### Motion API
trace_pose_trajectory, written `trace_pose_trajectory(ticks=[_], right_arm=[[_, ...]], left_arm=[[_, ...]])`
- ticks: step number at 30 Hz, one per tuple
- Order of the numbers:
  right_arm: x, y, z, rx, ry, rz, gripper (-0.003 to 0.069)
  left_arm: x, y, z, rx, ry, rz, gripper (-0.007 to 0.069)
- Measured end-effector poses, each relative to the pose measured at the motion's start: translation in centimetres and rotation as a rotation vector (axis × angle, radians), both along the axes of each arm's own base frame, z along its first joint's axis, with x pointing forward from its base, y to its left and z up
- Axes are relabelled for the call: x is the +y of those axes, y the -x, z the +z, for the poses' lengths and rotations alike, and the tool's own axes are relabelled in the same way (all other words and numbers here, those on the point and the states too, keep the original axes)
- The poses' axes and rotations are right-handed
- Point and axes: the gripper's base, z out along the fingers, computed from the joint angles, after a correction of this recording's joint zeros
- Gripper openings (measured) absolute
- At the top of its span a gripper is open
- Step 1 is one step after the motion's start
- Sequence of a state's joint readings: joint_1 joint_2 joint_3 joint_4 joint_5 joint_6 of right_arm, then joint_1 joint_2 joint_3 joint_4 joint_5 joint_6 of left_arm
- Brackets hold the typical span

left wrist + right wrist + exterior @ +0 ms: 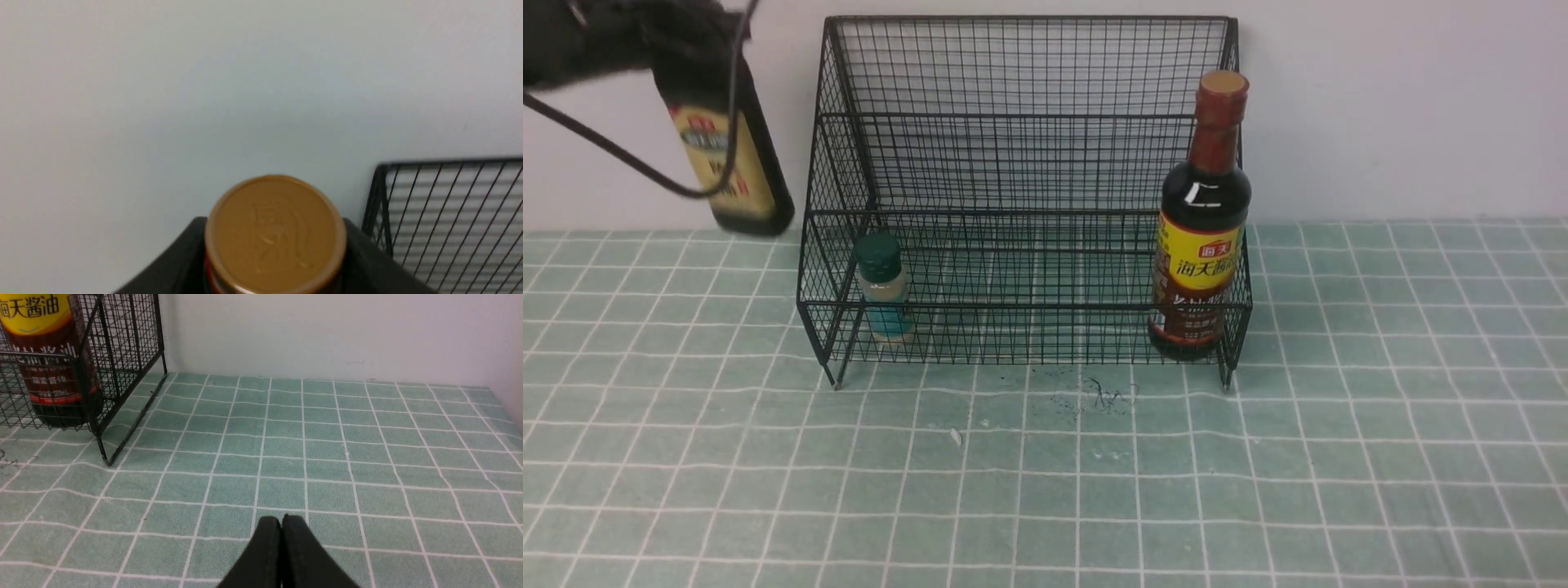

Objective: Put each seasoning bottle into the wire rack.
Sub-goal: Use the left arm to put the condiment bottle back on the shelf

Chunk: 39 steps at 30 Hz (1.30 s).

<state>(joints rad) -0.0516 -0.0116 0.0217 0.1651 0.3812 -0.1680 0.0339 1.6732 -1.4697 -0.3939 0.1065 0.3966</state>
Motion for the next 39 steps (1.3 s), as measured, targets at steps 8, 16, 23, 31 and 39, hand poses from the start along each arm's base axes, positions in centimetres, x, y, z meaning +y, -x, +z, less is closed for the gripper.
trace_pose_trajectory(ticks=[8,16,23,31,39], right_arm=[[0.0,0.0,0.0,0.0,0.0,0.0,-0.0015],[0.0,0.0,0.0,0.0,0.0,0.0,-0.0015],[0.0,0.0,0.0,0.0,0.0,0.0,-0.0015],[0.0,0.0,0.0,0.0,0.0,0.0,-0.0015],[0.0,0.0,0.0,0.0,-0.001,0.0,-0.0015]], left_arm=[[-0.3,1.8,6.1,-0.15,0.013,-0.012,0.0322],[-3.6,3.0,9.3,-0.194,0.087,-0.119,0.0322],[-7.0,3.6,8.8,-0.111,0.138,-0.23,0.0322],[-7.4,2.6,7.6,-0.074,0.17,-0.227,0.0322],[-7.8,-0.9,3.1,0.031,0.19,-0.208,0.0322]])
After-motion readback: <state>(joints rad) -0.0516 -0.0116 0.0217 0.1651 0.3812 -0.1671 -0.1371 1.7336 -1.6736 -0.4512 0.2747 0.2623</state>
